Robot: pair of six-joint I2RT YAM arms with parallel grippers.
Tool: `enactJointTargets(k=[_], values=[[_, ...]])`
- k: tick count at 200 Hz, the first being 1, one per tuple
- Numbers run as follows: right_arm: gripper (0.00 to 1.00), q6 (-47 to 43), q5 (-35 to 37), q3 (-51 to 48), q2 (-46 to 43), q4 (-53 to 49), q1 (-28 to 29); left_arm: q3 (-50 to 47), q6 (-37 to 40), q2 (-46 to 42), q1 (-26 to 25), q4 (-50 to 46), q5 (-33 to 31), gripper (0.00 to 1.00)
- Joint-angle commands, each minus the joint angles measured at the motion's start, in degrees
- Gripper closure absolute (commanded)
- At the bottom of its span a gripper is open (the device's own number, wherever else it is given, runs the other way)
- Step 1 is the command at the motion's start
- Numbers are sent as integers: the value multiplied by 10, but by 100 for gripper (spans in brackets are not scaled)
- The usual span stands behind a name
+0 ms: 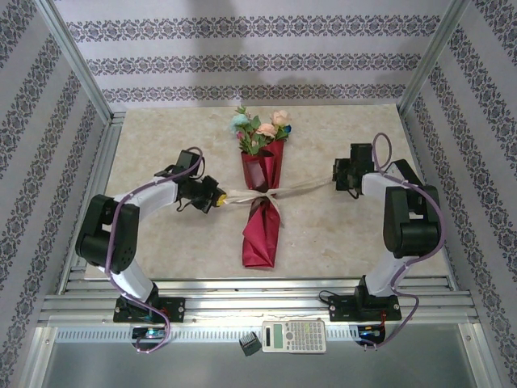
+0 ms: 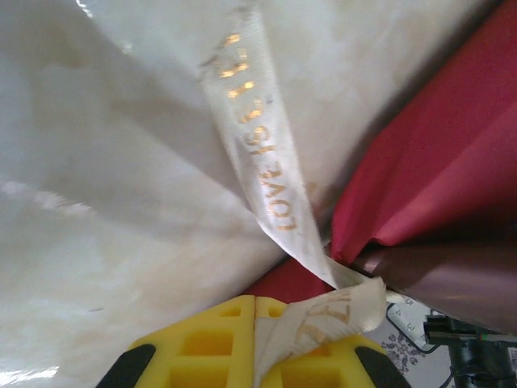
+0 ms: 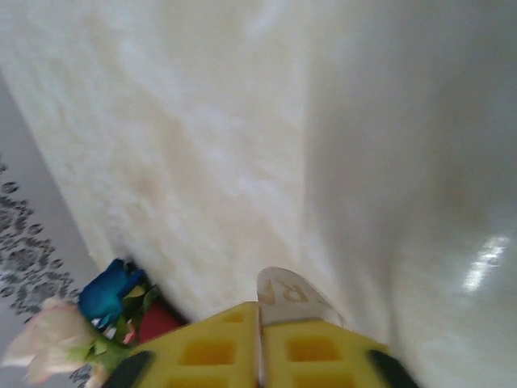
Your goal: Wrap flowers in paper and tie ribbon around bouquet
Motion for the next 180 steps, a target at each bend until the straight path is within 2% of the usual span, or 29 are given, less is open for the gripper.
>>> enactJointTargets(k=[1,4,11,18,46,47,49,52,72,87,108,116,122,133,141,148,158,168,180], values=[[54,-64,-3,34,-12,-73,1,43,18,-7,0,-37,-37,65],[50,-69,-3,37,-17,-82,3,49,24,-10,0,-46,-42,61],[15,-85,-4,44,-29,-107,7,62,38,-17,0,-71,-54,52],[2,-105,-4,54,-41,-135,12,75,52,-27,0,-98,-69,44],[2,-202,12,93,-100,-265,27,100,90,-67,9,-174,-112,18],[2,-206,13,94,-102,-269,27,101,91,-69,10,-175,-114,16],[2,-213,15,96,-108,-275,28,101,94,-72,11,-178,-116,4],[2,-224,18,97,-116,-283,30,100,98,-78,13,-183,-120,0],[2,-299,32,80,-182,-318,33,96,129,-120,35,-206,-148,1],[2,-377,45,36,-253,-303,24,81,173,-163,51,-199,-168,1],[2,-533,146,-32,-378,-311,28,49,255,-234,65,-205,-230,1],[2,-569,212,-60,-420,-322,32,45,295,-256,65,-227,-280,1],[2,-585,263,-88,-445,-321,37,39,316,-272,62,-249,-341,1],[2,-709,233,-182,-494,-213,25,14,326,-301,60,-285,-478,1],[2,-742,249,-243,-534,-151,26,-17,346,-322,61,-286,-557,1],[2,-772,261,-290,-564,-109,29,-57,405,-343,62,-249,-592,1],[2,-806,267,-346,-586,-54,33,-131,531,-379,61,-141,-588,1],[2,-819,257,-389,-584,-4,33,-197,550,-412,65,-72,-604,1],[2,-829,238,-413,-558,44,34,-256,588,-433,77,11,-587,1]])
